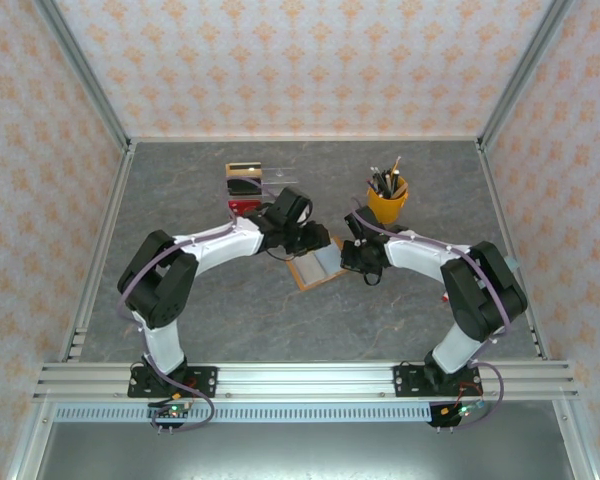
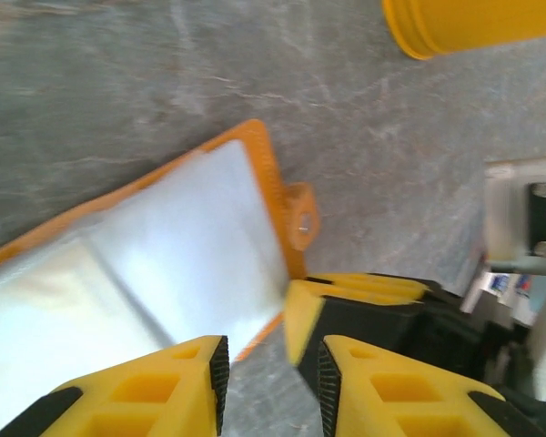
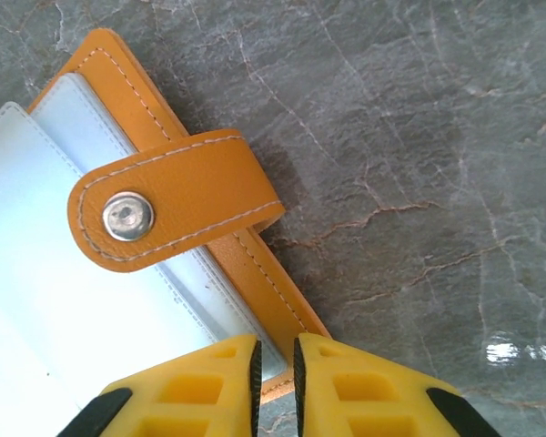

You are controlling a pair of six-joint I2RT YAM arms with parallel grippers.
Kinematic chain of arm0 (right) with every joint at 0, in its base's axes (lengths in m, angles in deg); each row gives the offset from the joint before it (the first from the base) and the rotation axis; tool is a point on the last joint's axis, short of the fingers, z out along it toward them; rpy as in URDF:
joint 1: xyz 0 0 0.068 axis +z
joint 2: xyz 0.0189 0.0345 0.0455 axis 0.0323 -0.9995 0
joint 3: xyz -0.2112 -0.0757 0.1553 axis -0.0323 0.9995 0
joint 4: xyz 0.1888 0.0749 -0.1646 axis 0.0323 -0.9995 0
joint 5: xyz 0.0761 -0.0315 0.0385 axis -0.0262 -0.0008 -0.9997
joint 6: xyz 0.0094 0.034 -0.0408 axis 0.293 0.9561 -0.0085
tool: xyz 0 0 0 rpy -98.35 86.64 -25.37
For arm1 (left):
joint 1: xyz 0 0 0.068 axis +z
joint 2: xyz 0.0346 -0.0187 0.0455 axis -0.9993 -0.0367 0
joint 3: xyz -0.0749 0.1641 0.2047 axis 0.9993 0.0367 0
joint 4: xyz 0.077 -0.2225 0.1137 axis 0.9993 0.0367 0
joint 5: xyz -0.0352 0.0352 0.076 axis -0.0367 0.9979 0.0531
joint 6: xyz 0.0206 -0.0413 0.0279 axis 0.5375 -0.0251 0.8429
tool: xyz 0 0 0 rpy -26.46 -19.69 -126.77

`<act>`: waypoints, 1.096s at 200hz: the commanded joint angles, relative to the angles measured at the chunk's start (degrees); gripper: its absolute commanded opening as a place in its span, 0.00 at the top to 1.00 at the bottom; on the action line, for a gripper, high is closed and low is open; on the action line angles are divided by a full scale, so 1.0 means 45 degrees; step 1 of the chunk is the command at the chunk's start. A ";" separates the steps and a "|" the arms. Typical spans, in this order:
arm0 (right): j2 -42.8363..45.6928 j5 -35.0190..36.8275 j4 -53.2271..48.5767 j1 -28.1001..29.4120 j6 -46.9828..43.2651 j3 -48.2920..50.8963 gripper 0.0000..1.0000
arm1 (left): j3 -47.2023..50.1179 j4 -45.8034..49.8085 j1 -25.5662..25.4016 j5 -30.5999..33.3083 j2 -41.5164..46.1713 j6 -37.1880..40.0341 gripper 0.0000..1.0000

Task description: Take the credit cards out of the card holder

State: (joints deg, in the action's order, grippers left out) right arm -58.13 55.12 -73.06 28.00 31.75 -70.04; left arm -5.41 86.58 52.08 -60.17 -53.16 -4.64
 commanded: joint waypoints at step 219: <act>-0.0849 -0.1115 -0.1500 0.0165 -0.2300 -0.1569 0.70 | 0.2709 0.0493 0.0386 0.1948 0.1220 -0.1126 0.66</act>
State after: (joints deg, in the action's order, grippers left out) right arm -61.87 53.43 -77.95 28.37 20.99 -76.57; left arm 6.16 87.80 53.18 -54.36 -48.53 -9.54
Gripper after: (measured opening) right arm 0.362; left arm 0.343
